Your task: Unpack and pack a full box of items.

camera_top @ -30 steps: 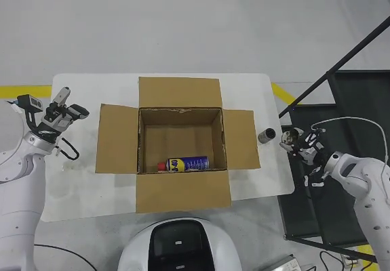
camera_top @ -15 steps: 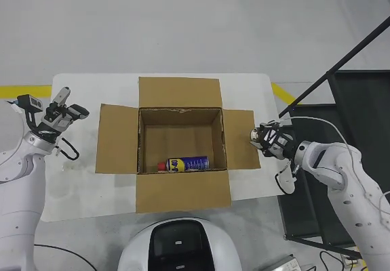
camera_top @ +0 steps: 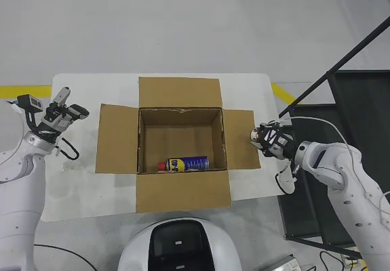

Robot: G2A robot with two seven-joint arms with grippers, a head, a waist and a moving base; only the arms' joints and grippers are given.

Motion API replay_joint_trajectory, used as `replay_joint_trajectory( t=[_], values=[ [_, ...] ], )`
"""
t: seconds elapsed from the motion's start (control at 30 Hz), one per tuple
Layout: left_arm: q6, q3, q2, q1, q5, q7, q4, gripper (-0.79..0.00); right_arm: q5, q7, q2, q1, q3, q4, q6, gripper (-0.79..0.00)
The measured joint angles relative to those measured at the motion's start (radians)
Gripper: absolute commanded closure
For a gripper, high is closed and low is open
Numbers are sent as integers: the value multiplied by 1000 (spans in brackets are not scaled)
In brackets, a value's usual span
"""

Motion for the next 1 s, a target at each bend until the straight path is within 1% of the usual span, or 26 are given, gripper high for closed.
replay_joint_trajectory(
  t=[0.13,0.23,0.33,0.43,0.57,0.77,0.87,1.0],
  values=[
    [0,0,0,0,0,0,0,-785,-1,-1,0,0,-2,-2,1,0],
    [0,0,0,0,0,0,0,-785,-24,8,-3,32,-51,-43,-13,0],
    [0,0,0,0,0,0,0,-785,-36,35,-12,122,-149,-56,-42,0],
    [0,0,0,0,0,0,0,-785,-26,76,-29,246,-274,-17,-53,0],
    [0,0,0,0,0,0,0,-785,-1,140,-66,419,-459,57,-42,0],
    [0,0,0,0,0,0,0,-785,26,220,-131,625,-690,205,3,0],
    [0,0,0,0,0,0,0,-785,45,245,-167,704,-777,308,42,0],
    [0,0,0,0,0,0,0,-785,81,268,-210,782,-864,445,74,0]
  ],
)
